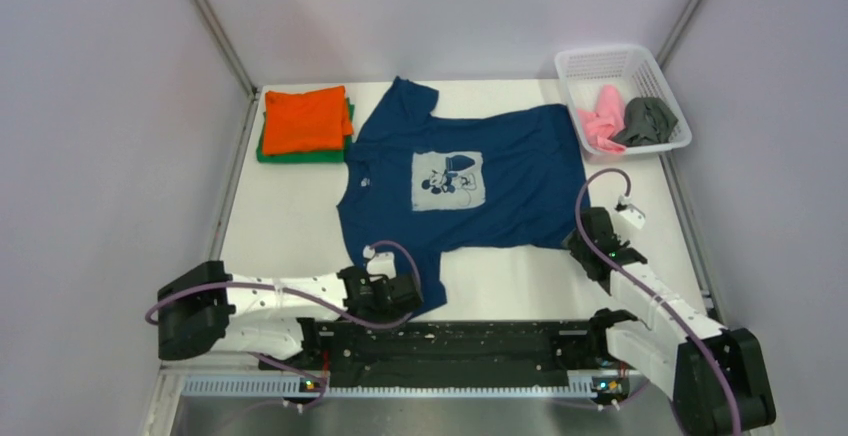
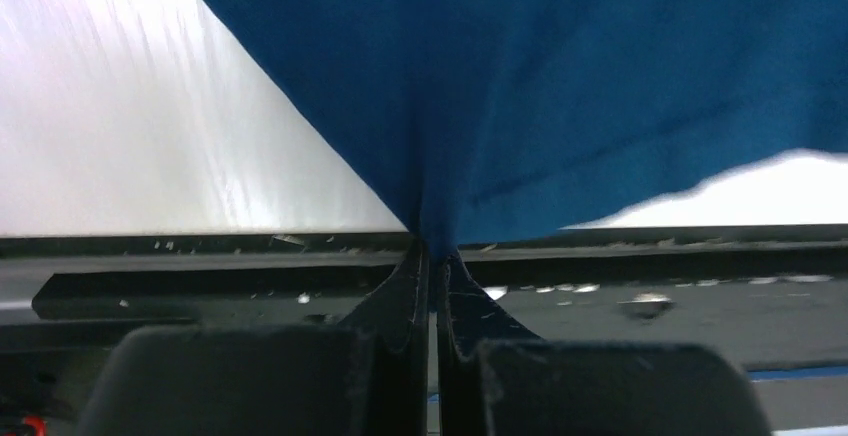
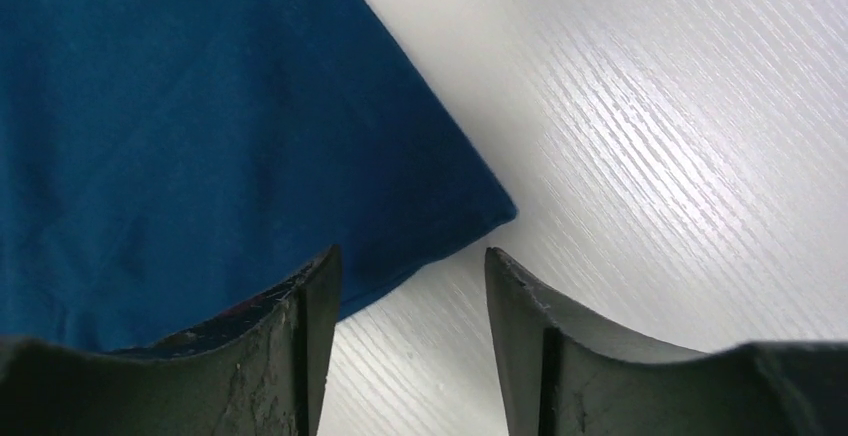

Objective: Fold and stack the t-shirts
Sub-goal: Grab the side of the flattened tshirt closest away from the robot with both arms, then fold the flattened tshirt in 1/3 of the way

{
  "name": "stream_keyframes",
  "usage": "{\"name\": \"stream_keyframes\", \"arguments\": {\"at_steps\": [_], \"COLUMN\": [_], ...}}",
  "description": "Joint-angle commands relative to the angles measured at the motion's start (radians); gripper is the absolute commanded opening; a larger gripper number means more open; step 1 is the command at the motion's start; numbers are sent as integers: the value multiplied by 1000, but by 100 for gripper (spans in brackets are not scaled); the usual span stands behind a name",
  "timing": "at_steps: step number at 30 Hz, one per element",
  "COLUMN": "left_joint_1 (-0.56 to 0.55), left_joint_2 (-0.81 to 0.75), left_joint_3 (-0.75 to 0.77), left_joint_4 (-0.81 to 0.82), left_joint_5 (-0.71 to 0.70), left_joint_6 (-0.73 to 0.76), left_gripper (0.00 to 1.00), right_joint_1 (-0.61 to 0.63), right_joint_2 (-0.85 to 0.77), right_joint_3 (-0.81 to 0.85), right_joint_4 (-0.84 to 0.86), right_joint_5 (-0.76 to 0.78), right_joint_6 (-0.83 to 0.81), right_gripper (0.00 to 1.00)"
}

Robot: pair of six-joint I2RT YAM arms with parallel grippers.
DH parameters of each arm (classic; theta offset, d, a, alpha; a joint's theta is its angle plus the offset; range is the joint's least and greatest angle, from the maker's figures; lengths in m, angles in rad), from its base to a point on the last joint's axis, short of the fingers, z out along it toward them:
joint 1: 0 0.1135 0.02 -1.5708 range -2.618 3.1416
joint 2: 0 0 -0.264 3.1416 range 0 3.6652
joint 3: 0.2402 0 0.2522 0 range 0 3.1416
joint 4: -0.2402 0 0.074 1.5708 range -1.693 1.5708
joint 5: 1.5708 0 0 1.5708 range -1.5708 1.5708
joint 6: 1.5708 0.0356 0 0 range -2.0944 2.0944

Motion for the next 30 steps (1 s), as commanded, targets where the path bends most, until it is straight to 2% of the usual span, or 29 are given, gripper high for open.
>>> {"name": "stream_keyframes", "arguments": {"at_steps": [1,7,11,18,21,25,30], "left_joint_1": [-67,-121,-134,-141,-141,-141,-141], "left_joint_2": [27,35,48,17,-30,-99,-147], "left_joint_3": [-68,-41,-16,50,77,117,121], "left_joint_4": [-88,-128,-140,-176,-173,-165,-189], "left_joint_5": [78,66,45,-17,-61,-117,-103], "left_joint_6": [-104,-159,-176,-182,-174,-150,-149], "left_gripper": [0,0,0,0,0,0,0], "right_joint_1": [-2,-4,-6,-6,-6,-6,-8], "right_joint_2": [20,22,28,103,139,109,-28], "right_joint_3": [-23,-36,-41,-16,11,45,54], "right_joint_4": [64,88,109,194,217,180,21], "right_joint_5": [23,46,62,40,28,-8,4], "right_joint_6": [16,-5,-17,-58,-87,-127,-104], "right_gripper": [48,31,28,17,0,0,0]}}
